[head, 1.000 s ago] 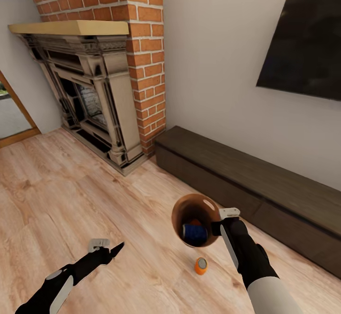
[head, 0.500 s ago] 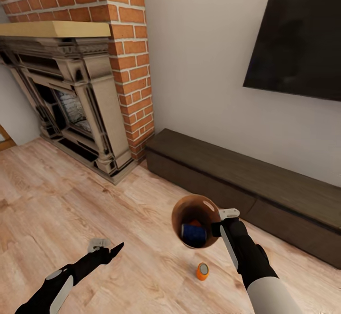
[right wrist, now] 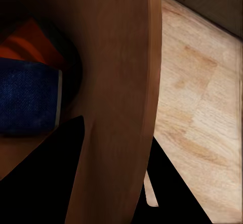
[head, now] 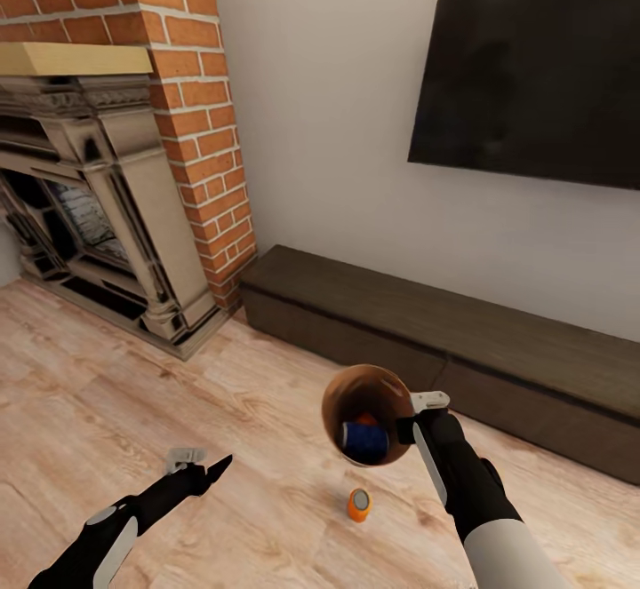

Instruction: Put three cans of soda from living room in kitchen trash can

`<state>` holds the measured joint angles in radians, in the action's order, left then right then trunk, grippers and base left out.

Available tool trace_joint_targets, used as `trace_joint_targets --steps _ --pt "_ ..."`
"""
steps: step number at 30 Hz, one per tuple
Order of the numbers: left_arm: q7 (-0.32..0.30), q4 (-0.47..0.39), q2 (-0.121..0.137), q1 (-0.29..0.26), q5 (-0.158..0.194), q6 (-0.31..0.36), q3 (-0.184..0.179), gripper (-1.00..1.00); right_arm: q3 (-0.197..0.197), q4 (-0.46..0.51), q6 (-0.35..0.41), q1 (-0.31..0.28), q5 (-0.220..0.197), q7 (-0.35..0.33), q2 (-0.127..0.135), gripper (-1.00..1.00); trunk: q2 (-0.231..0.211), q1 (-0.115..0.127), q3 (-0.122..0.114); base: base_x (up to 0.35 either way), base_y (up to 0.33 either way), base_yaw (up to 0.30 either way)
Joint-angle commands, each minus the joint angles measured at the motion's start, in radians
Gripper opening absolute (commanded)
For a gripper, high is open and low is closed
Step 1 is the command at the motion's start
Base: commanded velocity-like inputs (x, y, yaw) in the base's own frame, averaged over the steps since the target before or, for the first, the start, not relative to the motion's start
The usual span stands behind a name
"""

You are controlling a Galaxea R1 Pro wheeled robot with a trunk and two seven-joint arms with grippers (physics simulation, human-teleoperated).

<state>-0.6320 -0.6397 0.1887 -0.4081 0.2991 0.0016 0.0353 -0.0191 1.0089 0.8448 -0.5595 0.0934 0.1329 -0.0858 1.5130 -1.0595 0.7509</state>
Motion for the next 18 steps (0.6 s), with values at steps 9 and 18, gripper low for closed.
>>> trace_joint_targets --steps 9,18 --pt "0.000 0.000 0.000 0.000 0.000 0.000 0.000 1.00 0.000 0.000 -0.001 0.000 -0.009 -0.001 0.000 -1.00 0.000 0.000 -0.005 0.000 0.000 -0.257" --pt "0.000 0.000 0.000 0.000 0.000 0.000 0.000 1.00 -0.001 -0.006 -0.001 0.000 -0.009 -0.002 0.000 -1.00 0.000 0.000 -0.011 0.000 0.000 -0.257"
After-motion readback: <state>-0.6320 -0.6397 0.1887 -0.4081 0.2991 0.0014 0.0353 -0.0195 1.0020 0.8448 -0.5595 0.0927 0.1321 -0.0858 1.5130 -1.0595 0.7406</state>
